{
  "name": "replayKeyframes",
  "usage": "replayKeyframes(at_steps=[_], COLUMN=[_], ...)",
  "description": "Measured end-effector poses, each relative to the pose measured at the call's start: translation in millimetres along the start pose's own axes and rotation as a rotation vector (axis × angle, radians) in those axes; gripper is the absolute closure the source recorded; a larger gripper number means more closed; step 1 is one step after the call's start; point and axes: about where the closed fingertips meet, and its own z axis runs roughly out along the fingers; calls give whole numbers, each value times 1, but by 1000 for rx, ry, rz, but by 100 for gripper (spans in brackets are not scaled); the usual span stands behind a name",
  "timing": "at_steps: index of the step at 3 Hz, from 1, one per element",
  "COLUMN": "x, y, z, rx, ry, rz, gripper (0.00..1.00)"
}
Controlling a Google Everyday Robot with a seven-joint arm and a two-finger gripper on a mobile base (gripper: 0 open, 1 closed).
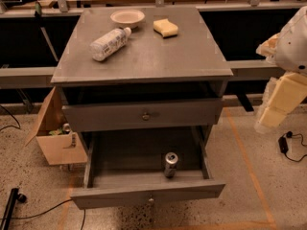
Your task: Pick redbull can from middle drawer and place on counter
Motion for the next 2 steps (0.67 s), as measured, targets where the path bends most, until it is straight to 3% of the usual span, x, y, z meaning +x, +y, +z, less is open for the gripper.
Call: replayKeyframes(at_steps=[1, 2], x=[-19, -46], y=[18, 58], z=[46, 122], rx=[-78, -207], ry=[-114, -281], rz=[62, 100], gripper=[0, 0])
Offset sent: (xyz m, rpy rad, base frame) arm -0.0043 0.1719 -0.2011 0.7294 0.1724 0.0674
